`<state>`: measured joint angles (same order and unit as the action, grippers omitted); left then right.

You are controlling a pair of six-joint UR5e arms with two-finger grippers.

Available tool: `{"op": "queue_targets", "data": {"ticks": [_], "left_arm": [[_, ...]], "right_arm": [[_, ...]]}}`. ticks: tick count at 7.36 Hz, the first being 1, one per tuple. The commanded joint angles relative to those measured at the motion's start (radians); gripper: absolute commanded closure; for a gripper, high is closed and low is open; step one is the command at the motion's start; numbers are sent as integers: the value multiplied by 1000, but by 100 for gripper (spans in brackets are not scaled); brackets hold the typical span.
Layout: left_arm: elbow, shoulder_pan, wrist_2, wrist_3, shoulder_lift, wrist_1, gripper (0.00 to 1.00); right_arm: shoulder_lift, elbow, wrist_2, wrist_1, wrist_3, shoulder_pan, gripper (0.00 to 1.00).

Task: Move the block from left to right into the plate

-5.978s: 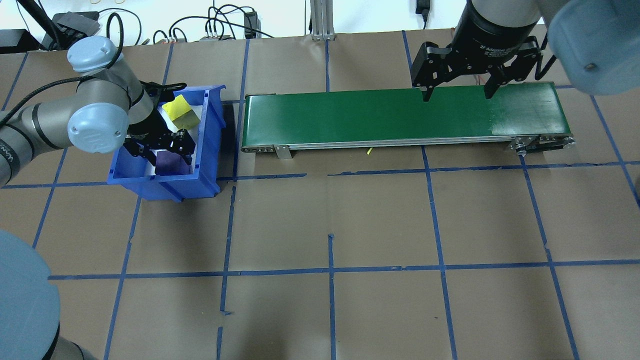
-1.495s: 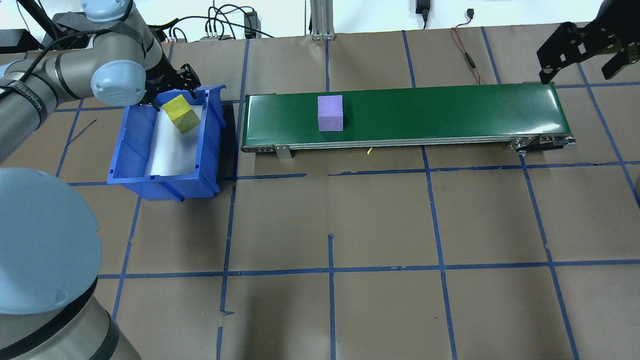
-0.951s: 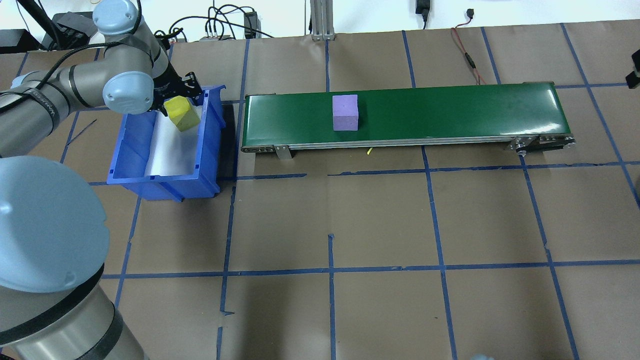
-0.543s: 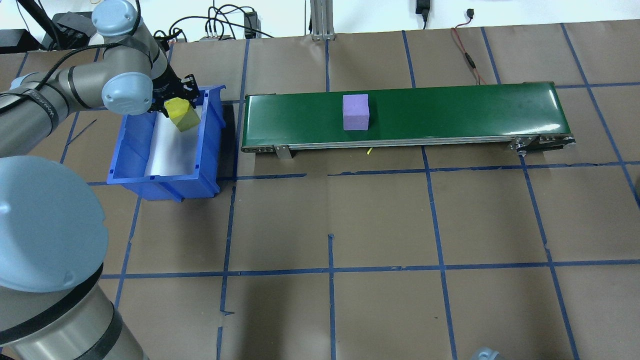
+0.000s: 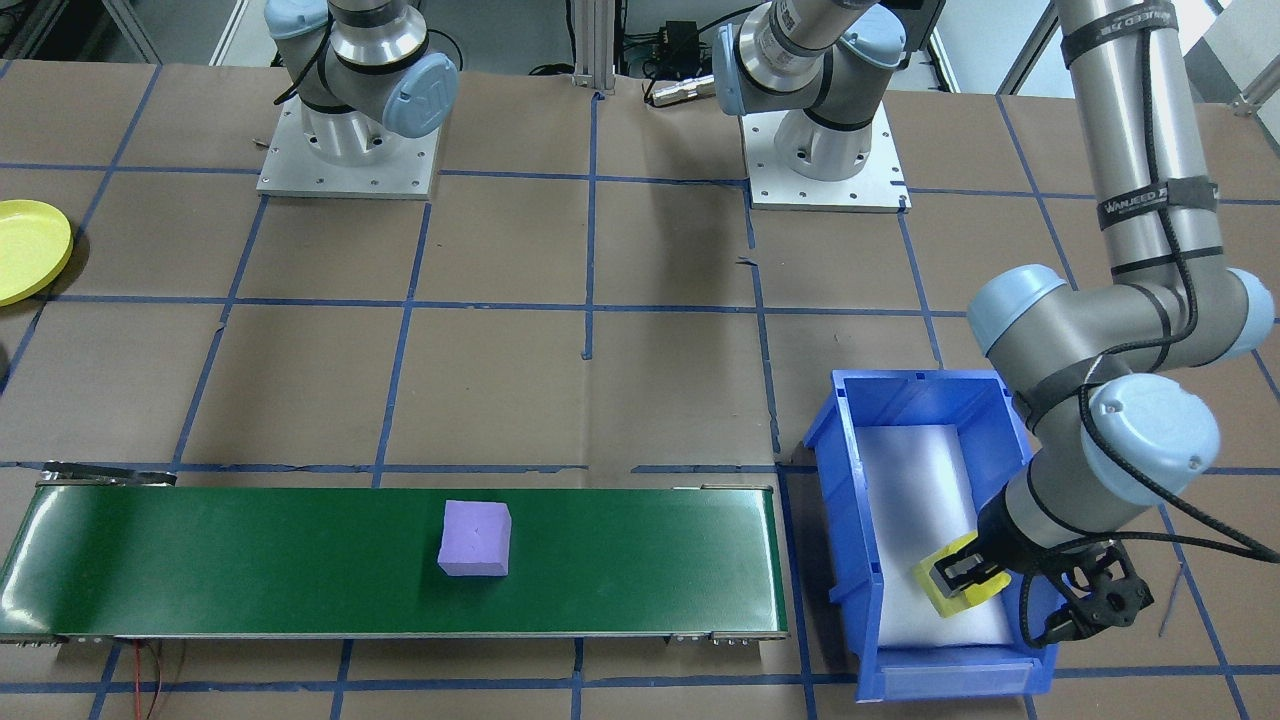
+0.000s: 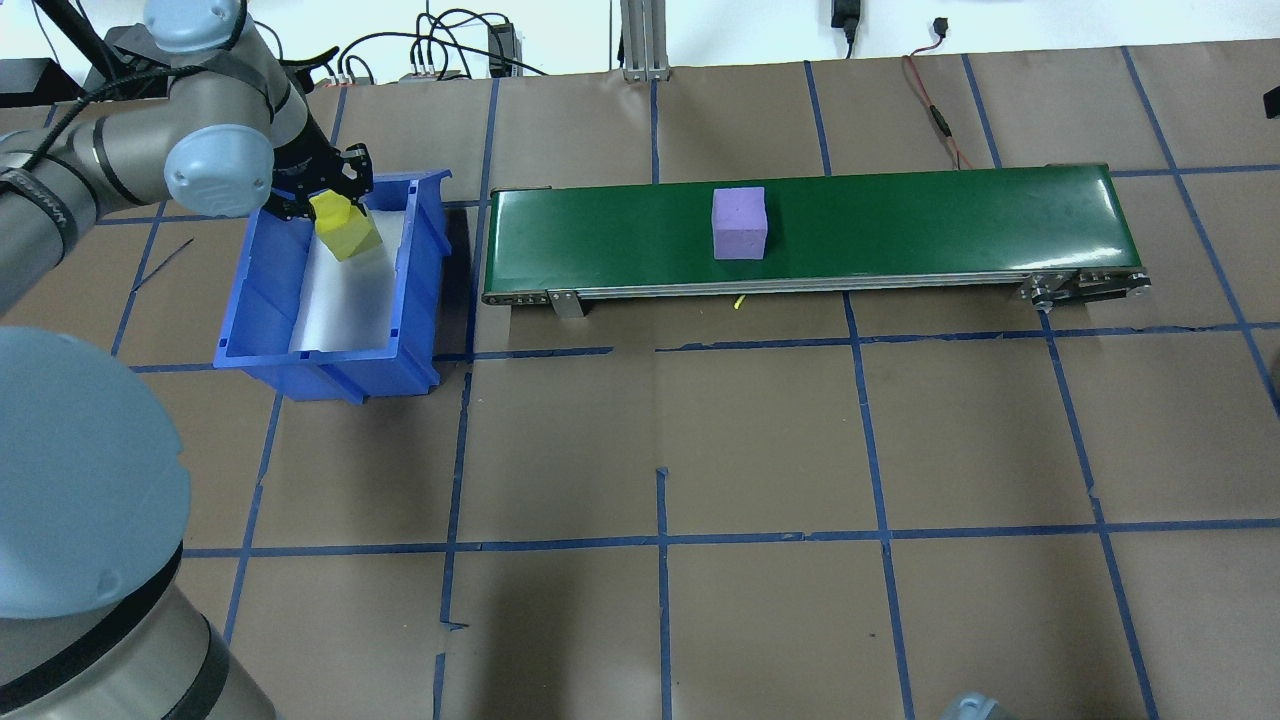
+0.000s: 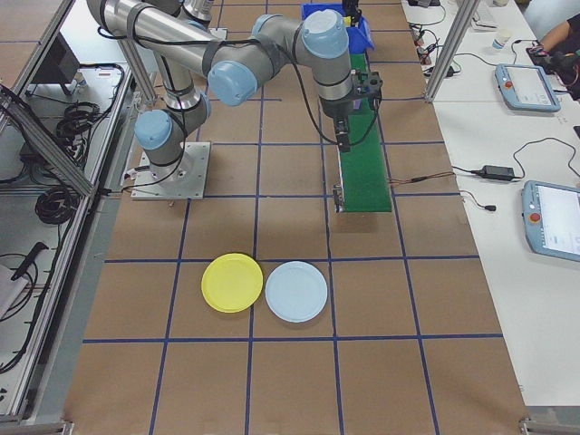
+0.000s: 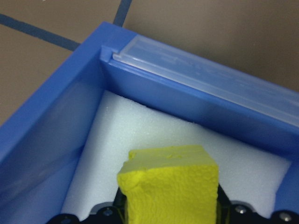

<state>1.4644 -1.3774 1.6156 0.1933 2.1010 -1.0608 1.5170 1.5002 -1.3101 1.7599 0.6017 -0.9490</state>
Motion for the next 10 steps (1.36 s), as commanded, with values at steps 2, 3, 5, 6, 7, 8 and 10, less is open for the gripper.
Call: {"op": "queue_targets", "data": {"ticks": [2, 3, 5, 6, 7, 8, 10], "left_arm": [[-28, -8, 3, -3, -117, -137, 73], [-42, -24, 3, -15, -134, -163, 73], [-55, -165, 9, -14, -151, -185, 72], [-55, -201, 10, -14, -150, -180, 72], [-53, -244, 7, -18, -141, -168, 72], [-44, -280, 4, -41, -101, -103, 72], [-39, -351, 6, -46, -47, -47, 72]], "right_arm": [[-139, -11, 64, 48, 12, -5, 0], [-214, 3, 122, 114, 13, -5, 0], [-239, 79, 143, 157, -14, -5, 0], [-239, 116, 144, 156, -155, -5, 0], [-236, 150, 138, 153, -216, -5, 0], [-233, 163, 141, 139, -217, -5, 0], [-232, 166, 137, 144, -203, -5, 0]]}}
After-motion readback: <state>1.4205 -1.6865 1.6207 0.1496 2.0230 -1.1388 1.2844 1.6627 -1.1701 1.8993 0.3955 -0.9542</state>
